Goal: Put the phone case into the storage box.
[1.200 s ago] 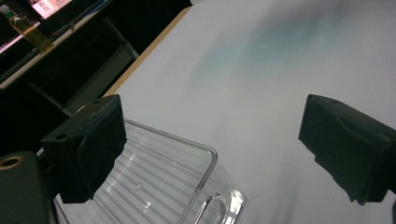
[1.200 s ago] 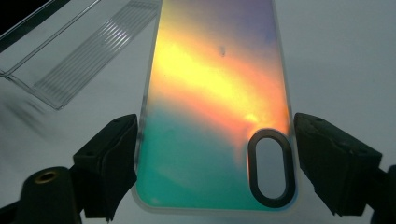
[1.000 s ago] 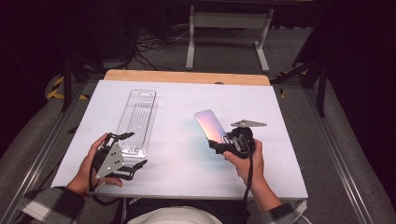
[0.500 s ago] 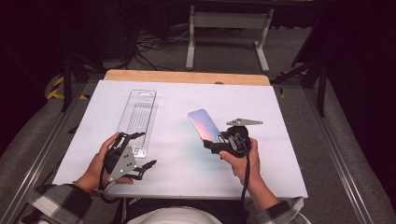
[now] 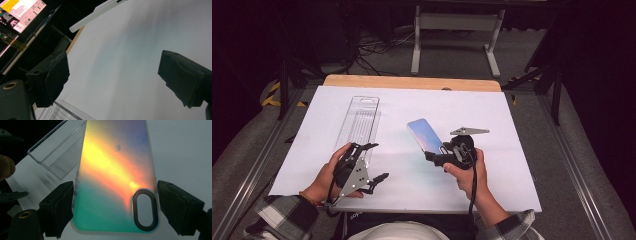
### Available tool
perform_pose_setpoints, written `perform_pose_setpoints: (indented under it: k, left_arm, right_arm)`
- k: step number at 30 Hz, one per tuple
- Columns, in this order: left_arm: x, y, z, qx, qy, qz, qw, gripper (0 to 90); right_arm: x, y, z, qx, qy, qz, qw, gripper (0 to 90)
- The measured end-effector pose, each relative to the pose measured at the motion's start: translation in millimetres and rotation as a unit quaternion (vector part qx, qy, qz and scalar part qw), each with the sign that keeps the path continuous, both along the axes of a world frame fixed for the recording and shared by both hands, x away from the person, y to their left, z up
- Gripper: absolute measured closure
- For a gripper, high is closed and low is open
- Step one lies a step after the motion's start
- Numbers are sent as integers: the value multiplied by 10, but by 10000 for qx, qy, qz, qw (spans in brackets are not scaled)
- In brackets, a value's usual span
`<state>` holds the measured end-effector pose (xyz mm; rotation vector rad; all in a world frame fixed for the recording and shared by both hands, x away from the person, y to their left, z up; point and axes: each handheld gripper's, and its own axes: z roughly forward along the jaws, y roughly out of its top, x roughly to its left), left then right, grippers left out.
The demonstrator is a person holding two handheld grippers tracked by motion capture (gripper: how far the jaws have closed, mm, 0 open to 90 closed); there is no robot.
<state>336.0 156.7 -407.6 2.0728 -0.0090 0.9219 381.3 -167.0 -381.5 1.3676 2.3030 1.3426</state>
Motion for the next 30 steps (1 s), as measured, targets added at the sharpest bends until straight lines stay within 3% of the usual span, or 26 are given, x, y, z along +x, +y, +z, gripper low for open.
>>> perform_pose_setpoints:
  k: [9,19,27,30]
  left_arm:
    - [-2,-123,-5,76,-158,-81,9998,112]
    - [8,-261,-45,342,-451,25,9984,128]
    - [-2,-422,-86,612,-876,105,9942,161]
    - [-11,-455,-91,835,-1189,233,9891,205]
  right_arm:
    - [-17,108,0,30,61,172,9998,173]
    - [-34,219,-29,76,183,399,9990,174]
    - [-84,325,-34,123,279,668,9973,173]
    - [-99,355,-41,101,295,736,9968,173]
